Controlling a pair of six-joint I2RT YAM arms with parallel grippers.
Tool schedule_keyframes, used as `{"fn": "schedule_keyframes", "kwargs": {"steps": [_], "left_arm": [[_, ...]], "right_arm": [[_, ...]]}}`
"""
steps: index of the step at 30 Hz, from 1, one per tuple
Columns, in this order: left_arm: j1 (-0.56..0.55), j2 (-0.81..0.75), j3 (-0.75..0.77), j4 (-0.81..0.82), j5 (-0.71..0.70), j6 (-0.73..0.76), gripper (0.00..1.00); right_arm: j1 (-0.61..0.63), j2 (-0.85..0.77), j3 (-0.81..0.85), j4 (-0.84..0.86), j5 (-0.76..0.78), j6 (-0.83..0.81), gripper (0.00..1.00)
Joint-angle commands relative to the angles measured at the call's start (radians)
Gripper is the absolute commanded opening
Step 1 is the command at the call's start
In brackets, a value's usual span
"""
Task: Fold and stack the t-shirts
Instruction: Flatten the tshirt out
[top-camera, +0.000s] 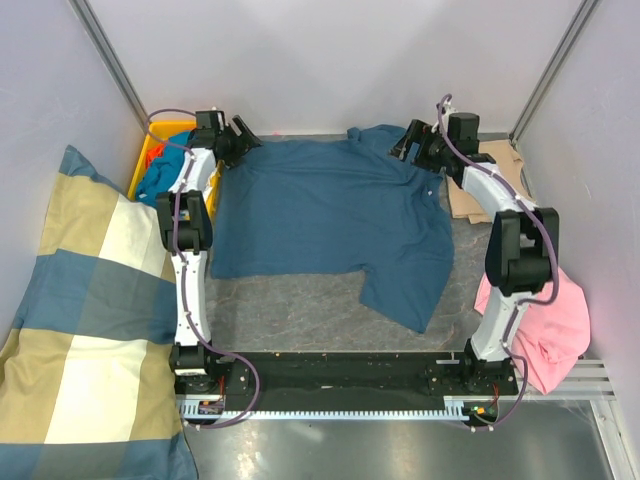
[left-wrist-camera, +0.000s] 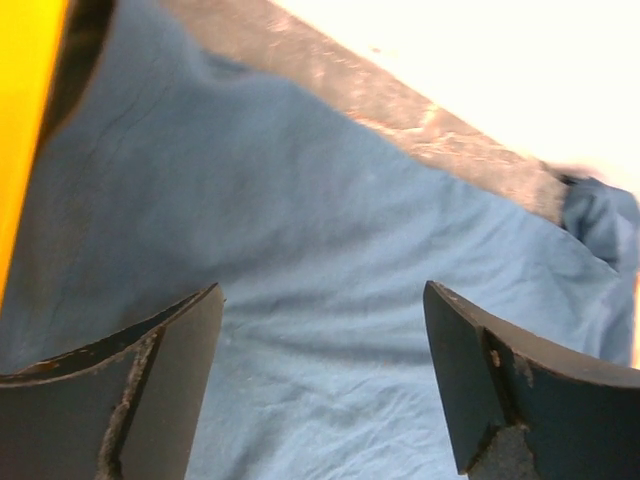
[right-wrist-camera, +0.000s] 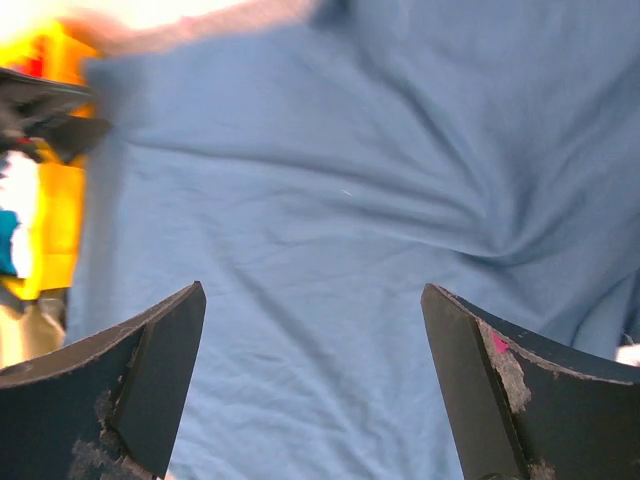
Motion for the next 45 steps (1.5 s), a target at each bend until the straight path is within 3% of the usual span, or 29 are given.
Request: {"fn": "schedule_keyframes", "kwargs": {"steps": [1,5,10,16,21,28,31,32,36,45], "left_arm": [[0.008,-0.044,-0.002,0.121,0.134,-0.036,0.96],[-0.021,-0.177,-0.097,0.169,0.184,-0.030,1.00],[-0.098,-0.418,-0.360,0.215,0.160,0.017,1.00],[-0.230,-0.776,-0.753,0.223,-0.024,0.143,1.00],[-0.317,-1.018,-1.068,0.163,-0.274,0.176,1.00],[-0.325,-1.461,-1.637,0.091,-0.466,-0.005,1.00],[-0.325,-1.684,-1.772,0.008,-0.542,-0.080,0.98],[-0.325,-1.768,-1.792,-0.039,-0.582,-0.090,0.98],[-0.323,-1.842,-1.828,-0.122,-0.664,-0.122,0.95],[-0.322,-1.709,-1.744,-0.087,-0.685,-0.120,0.95]], "right_arm": [[0.001,-0.162,-0.035,0.005,0.026,-0.043,0.98],[0.030,-0.301,-0.078,-0.050,0.090,-0.058,0.98],[0.109,-0.412,-0.124,-0.226,0.369,-0.066,0.98],[0.231,-0.532,-0.294,-0.319,0.553,-0.034,0.98],[0.290,-0.621,-0.461,-0.391,0.647,0.043,0.98],[0.348,-0.791,-0.667,-0.496,0.725,0.254,0.98],[0.421,-0.880,-0.752,-0.562,0.782,0.375,0.98],[0.443,-0.917,-0.770,-0.579,0.797,0.405,0.98],[0.564,-0.989,-0.877,-0.659,0.885,0.549,0.98],[0.624,-1.084,-1.008,-0.690,0.960,0.754,0.97]]}}
